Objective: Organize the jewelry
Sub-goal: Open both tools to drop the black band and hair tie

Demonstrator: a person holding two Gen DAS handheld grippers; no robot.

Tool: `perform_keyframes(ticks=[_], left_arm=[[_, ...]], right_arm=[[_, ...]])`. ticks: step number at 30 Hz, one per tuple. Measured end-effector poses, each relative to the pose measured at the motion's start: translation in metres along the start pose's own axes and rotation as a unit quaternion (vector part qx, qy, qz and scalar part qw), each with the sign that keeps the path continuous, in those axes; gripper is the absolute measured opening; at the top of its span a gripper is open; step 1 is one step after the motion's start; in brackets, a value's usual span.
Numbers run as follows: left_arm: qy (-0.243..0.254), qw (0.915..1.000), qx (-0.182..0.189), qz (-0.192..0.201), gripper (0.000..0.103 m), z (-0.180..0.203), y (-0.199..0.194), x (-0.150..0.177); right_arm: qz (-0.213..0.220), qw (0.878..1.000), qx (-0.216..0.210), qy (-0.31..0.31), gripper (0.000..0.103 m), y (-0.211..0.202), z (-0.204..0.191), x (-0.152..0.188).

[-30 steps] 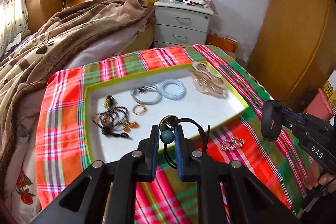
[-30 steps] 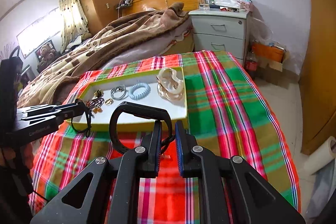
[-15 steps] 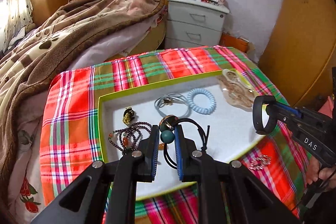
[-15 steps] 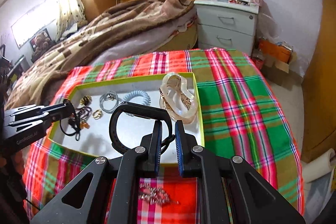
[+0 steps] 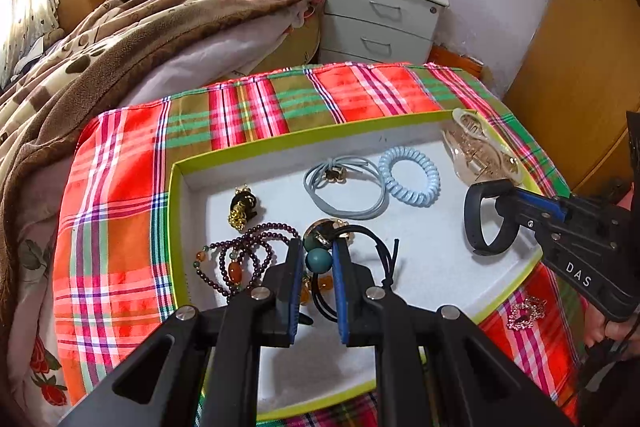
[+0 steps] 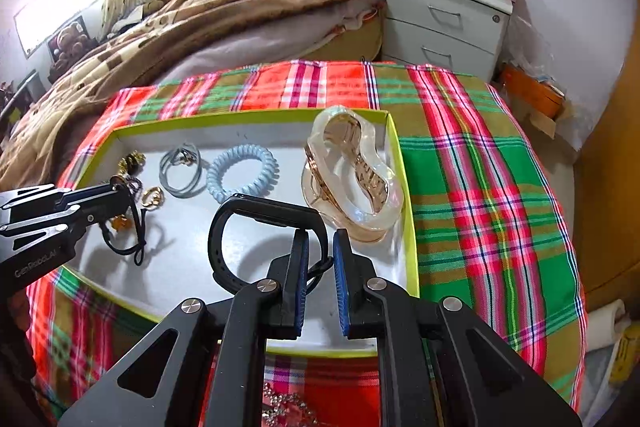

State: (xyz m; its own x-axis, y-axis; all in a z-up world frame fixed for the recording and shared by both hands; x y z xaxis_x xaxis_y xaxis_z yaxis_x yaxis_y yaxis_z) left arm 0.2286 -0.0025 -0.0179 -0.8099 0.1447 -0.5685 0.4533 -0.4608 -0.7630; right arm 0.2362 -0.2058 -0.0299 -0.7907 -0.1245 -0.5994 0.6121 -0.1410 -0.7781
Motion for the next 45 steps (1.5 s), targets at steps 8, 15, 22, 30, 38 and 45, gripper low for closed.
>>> perform_keyframes(ticks=[8, 15, 22, 30, 38, 45], left_arm=[[-0.002, 1.0000, -0.002, -0.006, 0.015, 0.000, 0.005, 0.002], [-0.006, 0.9999, 0.000, -0.010, 0.016, 0.000, 0.008, 0.001], [-0.009, 0.9999, 0.001, -0.013, 0.023, 0.000, 0.008, 0.001], [-0.010, 0.9999, 0.005, -0.007, 0.030, 0.002, 0.004, 0.002], [-0.007, 0.9999, 0.006, 0.004, 0.034, 0.007, -0.009, 0.002], [-0.001, 0.9998, 0.013, 0.018, 0.035, 0.015, -0.026, 0.007]], right_arm=[[-0.002, 1.000, 0.008, -0.012, 0.013, 0.002, -0.003, -0.001], [-0.004, 1.000, 0.009, -0.016, 0.013, 0.003, -0.005, -0.003], [-0.005, 1.000, 0.007, -0.015, 0.014, 0.003, -0.005, -0.004], [-0.004, 1.000, 0.001, -0.006, 0.014, 0.001, -0.001, -0.004], [0.006, 1.000, -0.005, 0.008, 0.015, -0.008, 0.004, -0.002], [0.027, 0.999, -0.021, 0.025, 0.017, -0.026, 0.014, 0.005]])
Point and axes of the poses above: each gripper's, at about its wrist camera, not at the fingertips, and y roughly the way its jaws point, z to its right, x to its underside, the point moved 1 cm from there along y, roughly the way its jaws point, and after that the axes turned 15 degrees about x, right-handed, at the moved point
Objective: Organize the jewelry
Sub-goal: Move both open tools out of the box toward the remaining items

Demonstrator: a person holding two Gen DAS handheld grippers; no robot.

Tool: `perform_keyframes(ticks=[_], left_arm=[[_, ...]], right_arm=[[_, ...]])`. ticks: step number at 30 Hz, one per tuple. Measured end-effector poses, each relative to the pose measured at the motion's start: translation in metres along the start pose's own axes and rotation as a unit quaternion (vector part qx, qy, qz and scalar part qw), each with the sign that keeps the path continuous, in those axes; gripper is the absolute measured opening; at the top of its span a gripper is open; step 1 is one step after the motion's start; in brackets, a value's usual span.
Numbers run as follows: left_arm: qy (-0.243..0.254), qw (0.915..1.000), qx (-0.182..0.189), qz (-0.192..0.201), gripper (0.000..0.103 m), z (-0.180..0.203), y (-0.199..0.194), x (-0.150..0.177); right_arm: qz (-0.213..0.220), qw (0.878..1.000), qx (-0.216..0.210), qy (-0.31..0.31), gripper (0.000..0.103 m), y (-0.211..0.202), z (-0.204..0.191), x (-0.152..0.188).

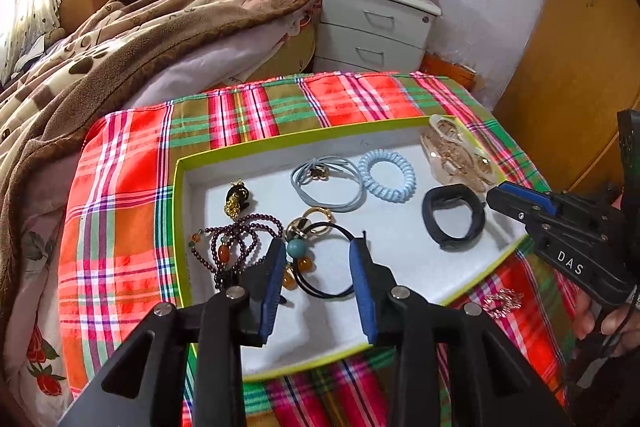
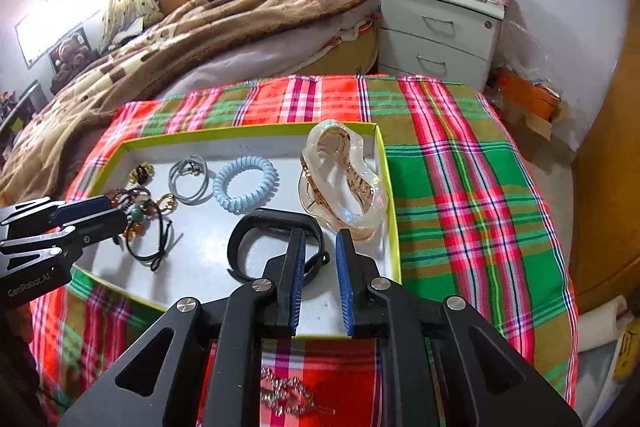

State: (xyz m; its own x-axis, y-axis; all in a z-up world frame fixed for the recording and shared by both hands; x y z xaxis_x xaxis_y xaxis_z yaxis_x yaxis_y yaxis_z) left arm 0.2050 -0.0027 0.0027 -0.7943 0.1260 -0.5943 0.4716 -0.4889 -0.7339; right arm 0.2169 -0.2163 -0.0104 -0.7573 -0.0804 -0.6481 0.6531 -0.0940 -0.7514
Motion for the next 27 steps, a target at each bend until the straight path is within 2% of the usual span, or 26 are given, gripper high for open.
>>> perform_keyframes(ticks=[5, 7, 12, 19, 24, 27], left_arm=[[0.005, 0.9998, 0.016, 0.011, 0.037, 0.011, -0.015, 0.010], [0.006, 0.9996, 0.025, 0.011, 0.038, 0.017, -0.019, 0.016], [0.013, 0.9974, 0.071, -0.003, 0.039, 0.036, -0.021, 0.036], [0.044, 0.9924, 0.105, -0.047, 0.039, 0.073, -0.009, 0.069], [0.062, 0.9896, 0.110, -0.069, 0.039, 0.092, -0.001, 0.083], [0.068, 0.9897, 0.099, -0.079, 0.039, 0.100, 0.005, 0.089]], right_arm=[[0.025, 0.998, -0.052, 0.012, 0.017, -0.021, 0.015, 0.014], [0.029, 0.998, -0.060, 0.015, 0.019, -0.027, 0.021, 0.022], [0.030, 0.998, -0.062, 0.013, 0.023, -0.038, 0.032, 0.040], [0.033, 0.998, -0.059, 0.014, 0.023, -0.048, 0.039, 0.059], [0.033, 0.998, -0.057, 0.020, 0.023, -0.051, 0.045, 0.066], [0.035, 0.997, -0.058, 0.020, 0.023, -0.055, 0.047, 0.070]])
Point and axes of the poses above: each gripper's, at about its wrist camera, not at the fingertips, and y roughly the way its jaws point, z to its right, x to its underside, the point moved 1 cm from there along y, roughly the way its jaws point, and after that the axes turned 15 degrees about x, right-handed, at the moved point
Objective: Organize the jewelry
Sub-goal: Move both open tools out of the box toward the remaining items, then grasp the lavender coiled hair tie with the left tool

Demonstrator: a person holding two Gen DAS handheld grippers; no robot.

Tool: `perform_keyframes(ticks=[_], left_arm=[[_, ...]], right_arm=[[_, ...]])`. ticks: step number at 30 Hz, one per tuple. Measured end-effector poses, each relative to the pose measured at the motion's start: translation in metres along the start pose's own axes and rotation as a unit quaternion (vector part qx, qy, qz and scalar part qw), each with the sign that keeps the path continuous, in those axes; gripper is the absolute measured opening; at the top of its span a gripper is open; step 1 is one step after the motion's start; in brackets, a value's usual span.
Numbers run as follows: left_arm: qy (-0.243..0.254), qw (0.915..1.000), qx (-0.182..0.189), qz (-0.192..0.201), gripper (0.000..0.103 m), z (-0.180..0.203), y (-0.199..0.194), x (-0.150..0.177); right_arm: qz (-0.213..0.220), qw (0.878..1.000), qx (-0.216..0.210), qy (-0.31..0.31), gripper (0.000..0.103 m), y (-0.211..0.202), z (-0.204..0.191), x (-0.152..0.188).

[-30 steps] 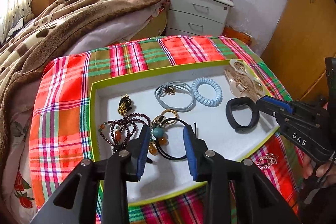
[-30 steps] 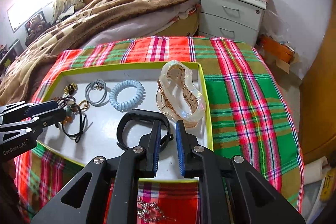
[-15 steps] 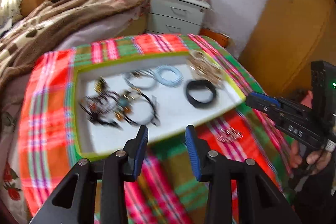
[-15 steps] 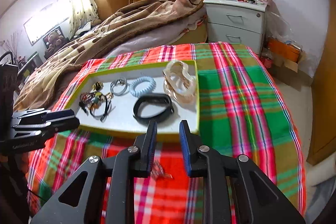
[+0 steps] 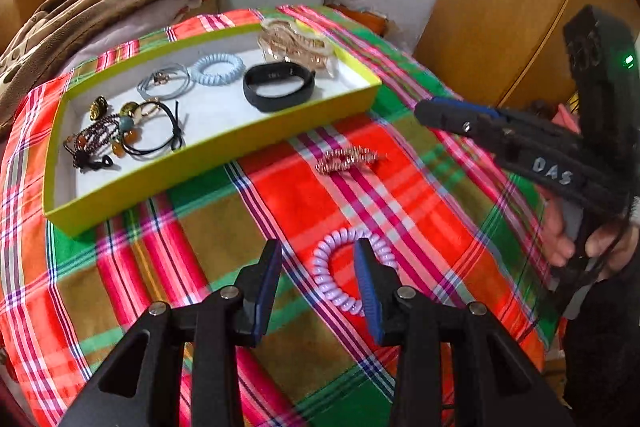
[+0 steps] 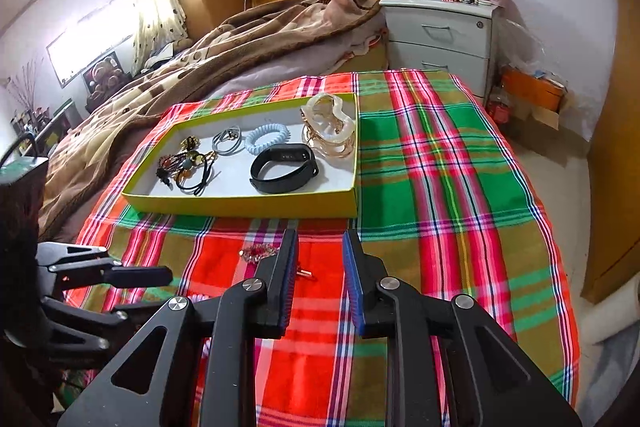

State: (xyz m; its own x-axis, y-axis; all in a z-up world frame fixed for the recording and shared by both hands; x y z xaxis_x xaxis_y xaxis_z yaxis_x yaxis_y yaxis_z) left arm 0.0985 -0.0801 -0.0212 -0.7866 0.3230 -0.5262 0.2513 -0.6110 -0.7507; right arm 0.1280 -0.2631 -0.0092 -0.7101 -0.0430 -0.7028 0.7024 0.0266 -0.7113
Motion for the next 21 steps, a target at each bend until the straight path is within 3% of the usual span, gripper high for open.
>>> perform_keyframes(ticks=[5, 8, 17, 19, 21], left_arm=[[0.006, 0.9997, -0.019, -0.014, 0.039, 0.005, 0.008, 0.005], [0.015, 0.9984, -0.053, -0.010, 0.039, 0.008, 0.010, 0.007], [0.035, 0.9961, -0.080, -0.012, 0.039, 0.015, 0.012, 0.014], [0.042, 0.9952, -0.087, -0.013, 0.033, 0.017, 0.012, 0.015], [0.042, 0.9951, -0.089, -0.013, 0.020, 0.016, 0.010, 0.015]], right_arm=[[0.007, 1.000, -0.003, 0.005, 0.023, -0.006, 0.002, 0.004], [0.008, 1.000, -0.001, 0.004, 0.023, -0.008, 0.001, 0.006], [0.003, 1.000, -0.004, -0.002, 0.024, -0.006, 0.001, 0.013], [0.001, 1.000, -0.012, -0.010, 0.024, -0.004, -0.001, 0.014], [-0.001, 1.000, -0.015, -0.015, 0.024, -0.002, -0.003, 0.014]])
Point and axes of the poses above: each gripper's, at about its wrist camera, not at the fingertips, and y roughly the way its jaws point, z to its right, x to its underside, the point moved 1 cm from there along y, roughly the way its jaws point, and after that the axes turned 15 degrees about x, right-handed, at the moved point
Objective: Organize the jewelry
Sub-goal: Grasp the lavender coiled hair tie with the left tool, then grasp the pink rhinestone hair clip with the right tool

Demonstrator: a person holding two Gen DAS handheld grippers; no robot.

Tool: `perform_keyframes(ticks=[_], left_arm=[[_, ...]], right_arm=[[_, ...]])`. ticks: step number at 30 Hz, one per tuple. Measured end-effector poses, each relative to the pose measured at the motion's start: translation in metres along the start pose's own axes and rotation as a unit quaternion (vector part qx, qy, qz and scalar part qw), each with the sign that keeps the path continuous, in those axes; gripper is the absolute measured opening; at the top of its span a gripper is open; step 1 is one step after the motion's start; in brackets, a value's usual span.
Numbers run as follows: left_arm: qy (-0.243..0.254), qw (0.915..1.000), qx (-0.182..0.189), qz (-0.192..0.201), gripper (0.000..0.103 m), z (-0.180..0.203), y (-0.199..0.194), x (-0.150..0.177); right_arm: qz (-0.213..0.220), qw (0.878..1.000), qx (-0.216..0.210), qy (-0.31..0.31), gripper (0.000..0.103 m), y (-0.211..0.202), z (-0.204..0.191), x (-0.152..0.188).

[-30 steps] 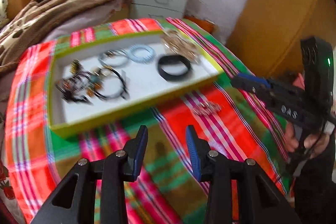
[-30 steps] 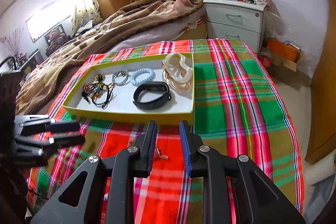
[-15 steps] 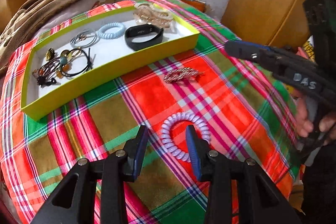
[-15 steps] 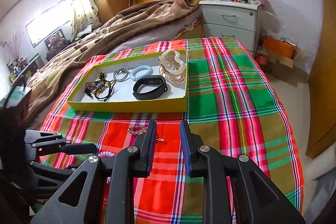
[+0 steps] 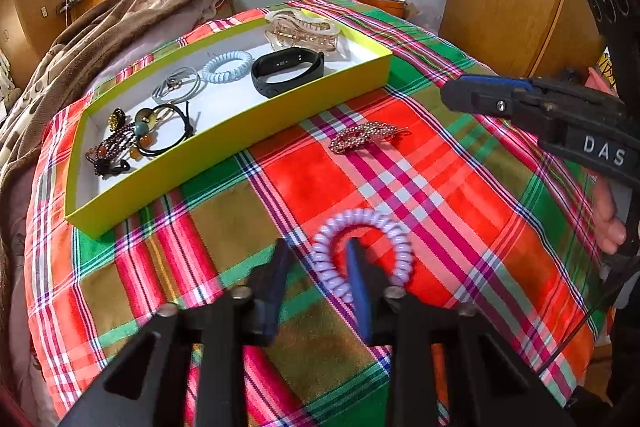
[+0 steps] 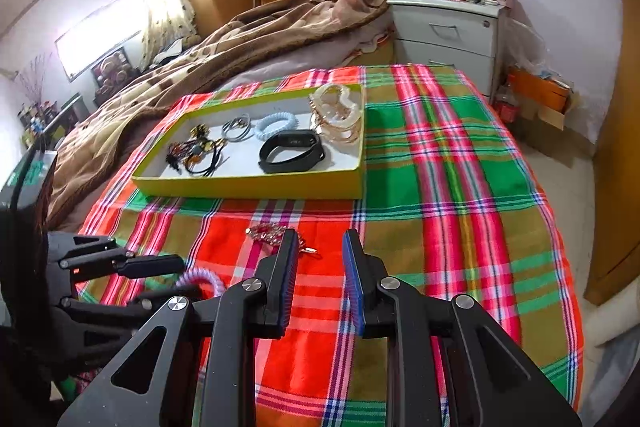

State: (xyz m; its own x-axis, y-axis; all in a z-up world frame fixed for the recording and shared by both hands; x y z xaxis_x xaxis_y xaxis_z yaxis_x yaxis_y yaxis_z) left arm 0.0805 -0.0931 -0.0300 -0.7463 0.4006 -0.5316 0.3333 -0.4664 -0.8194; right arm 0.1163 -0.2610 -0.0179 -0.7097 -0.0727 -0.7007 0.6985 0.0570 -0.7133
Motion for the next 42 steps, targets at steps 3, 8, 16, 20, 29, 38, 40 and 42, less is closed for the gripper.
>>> perform_keyframes(ticks=[3, 8, 16, 20, 29, 38, 40, 42], left_arm=[[-0.013, 0.9999, 0.001, 0.004, 0.012, -0.008, -0.003, 0.000], [-0.036, 0.9992, -0.008, 0.014, 0.011, -0.026, -0.010, 0.003], [-0.081, 0.9959, -0.032, 0.027, 0.011, -0.063, -0.023, 0.013], [-0.096, 0.9942, -0.035, 0.035, 0.011, -0.077, -0.028, 0.017], [-0.107, 0.9929, -0.030, 0.043, 0.011, -0.087, -0.029, 0.017], [-0.109, 0.9924, -0.030, 0.048, 0.012, -0.088, -0.029, 0.015], [-0.108, 0.9925, -0.031, 0.048, 0.012, -0.088, -0.028, 0.015], [-0.107, 0.9927, -0.032, 0.047, 0.012, -0.087, -0.028, 0.015]], right_arm=[[-0.004, 1.000, -0.018, -0.007, 0.025, 0.004, -0.004, 0.001], [-0.015, 0.999, -0.040, -0.020, 0.030, 0.016, -0.008, -0.003], [-0.052, 0.996, -0.069, -0.030, 0.031, 0.039, -0.011, -0.001], [-0.060, 0.994, -0.081, -0.046, 0.031, 0.035, -0.021, 0.008], [-0.030, 0.992, -0.087, -0.091, 0.031, 0.009, -0.050, 0.017], [0.000, 0.993, -0.038, -0.108, 0.048, 0.025, -0.038, -0.007], [-0.002, 0.992, -0.049, -0.114, 0.048, 0.031, -0.041, -0.007], [-0.005, 0.990, -0.055, -0.131, 0.048, 0.036, -0.045, -0.006]])
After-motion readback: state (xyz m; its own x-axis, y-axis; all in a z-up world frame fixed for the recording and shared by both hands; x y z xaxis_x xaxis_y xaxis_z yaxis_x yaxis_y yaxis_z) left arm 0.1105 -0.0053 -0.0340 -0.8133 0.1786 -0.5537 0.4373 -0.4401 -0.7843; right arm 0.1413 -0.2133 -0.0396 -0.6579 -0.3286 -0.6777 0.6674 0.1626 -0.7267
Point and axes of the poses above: each gripper's, at about its wrist camera, not at the fingertips, and y roughly the way its jaws point, z to its right, x to its underside, the point moved 1 cm from there along y, roughly the way its jaws point, and after that the axes turned 15 degrees about x, right-handed, at the moved point
